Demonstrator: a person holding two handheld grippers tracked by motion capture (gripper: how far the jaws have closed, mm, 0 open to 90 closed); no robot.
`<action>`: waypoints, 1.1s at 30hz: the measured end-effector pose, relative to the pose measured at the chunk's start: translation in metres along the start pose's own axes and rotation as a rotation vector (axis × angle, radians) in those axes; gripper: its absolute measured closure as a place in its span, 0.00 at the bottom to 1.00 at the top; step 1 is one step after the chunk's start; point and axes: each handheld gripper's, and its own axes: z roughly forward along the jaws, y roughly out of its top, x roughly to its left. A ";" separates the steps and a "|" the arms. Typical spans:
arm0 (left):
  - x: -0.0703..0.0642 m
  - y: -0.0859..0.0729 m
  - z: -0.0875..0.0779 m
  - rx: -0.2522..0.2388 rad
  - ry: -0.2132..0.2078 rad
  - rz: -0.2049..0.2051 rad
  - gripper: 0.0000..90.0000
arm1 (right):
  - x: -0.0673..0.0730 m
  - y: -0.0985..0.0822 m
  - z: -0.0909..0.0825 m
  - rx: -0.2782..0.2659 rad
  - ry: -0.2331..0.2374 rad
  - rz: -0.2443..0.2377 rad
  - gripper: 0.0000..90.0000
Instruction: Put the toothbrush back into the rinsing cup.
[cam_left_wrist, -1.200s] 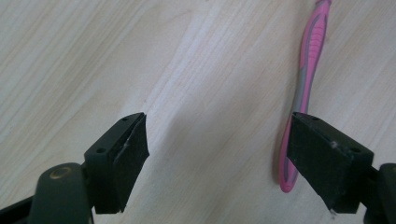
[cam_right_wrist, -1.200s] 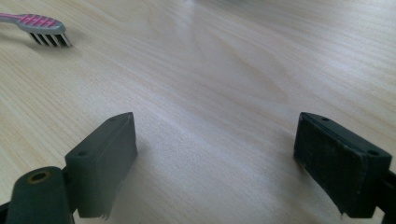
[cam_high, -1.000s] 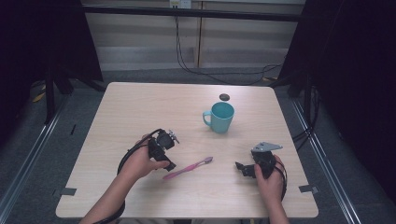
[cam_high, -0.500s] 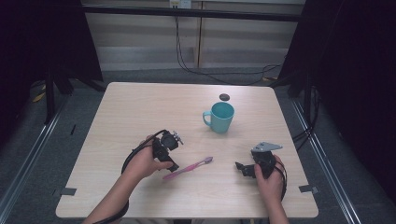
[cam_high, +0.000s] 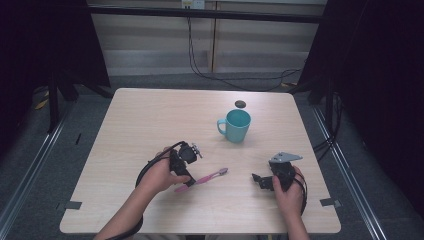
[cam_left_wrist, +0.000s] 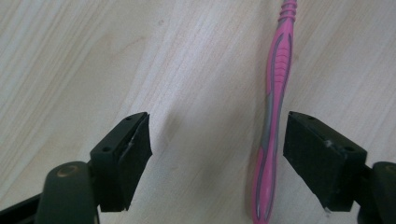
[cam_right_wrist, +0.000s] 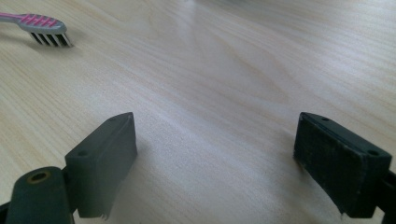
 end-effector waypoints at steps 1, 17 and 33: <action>0.000 0.000 0.001 -0.001 -0.004 -0.003 0.27 | 0.000 0.000 0.000 0.001 -0.001 -0.001 0.14; -0.007 0.007 0.008 0.031 -0.017 0.040 0.36 | 0.000 0.000 0.000 -0.001 0.000 -0.006 0.14; -0.009 0.013 0.012 0.042 -0.039 0.039 0.48 | 0.000 0.000 0.000 -0.001 0.001 -0.007 0.14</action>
